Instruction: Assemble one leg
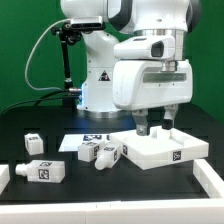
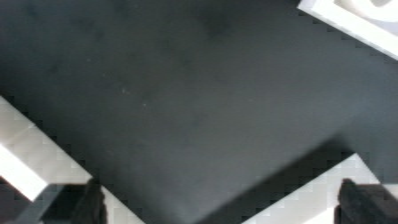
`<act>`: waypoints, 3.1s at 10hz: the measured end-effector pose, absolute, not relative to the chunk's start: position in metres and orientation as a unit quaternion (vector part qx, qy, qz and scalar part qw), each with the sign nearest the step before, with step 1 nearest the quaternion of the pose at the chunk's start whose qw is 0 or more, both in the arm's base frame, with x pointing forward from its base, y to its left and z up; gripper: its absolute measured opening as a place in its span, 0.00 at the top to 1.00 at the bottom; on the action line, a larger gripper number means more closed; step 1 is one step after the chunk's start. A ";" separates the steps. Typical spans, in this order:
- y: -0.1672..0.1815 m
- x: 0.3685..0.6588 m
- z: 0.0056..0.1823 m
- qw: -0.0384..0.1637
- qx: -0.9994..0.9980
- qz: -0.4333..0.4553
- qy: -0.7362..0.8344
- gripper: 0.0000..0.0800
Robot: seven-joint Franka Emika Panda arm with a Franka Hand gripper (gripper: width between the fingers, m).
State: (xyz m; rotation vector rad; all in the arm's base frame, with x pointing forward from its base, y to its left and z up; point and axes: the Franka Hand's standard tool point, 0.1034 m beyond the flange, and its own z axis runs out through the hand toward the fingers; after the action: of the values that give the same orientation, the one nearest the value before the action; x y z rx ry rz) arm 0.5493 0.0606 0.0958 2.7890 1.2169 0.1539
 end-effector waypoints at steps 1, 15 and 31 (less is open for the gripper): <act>0.062 0.551 0.096 0.053 0.915 0.056 0.396 0.19; 0.085 0.474 0.065 0.025 0.924 0.088 0.372 0.19; 0.056 0.429 0.008 0.005 0.957 -0.011 0.291 0.19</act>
Offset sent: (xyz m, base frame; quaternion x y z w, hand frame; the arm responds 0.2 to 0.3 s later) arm 0.0000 0.0000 0.0000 0.0000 0.0000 0.0000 1.0000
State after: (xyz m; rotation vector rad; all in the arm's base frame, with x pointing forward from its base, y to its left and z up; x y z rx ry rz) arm 0.4289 0.0555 0.0083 2.9960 0.9108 -0.0339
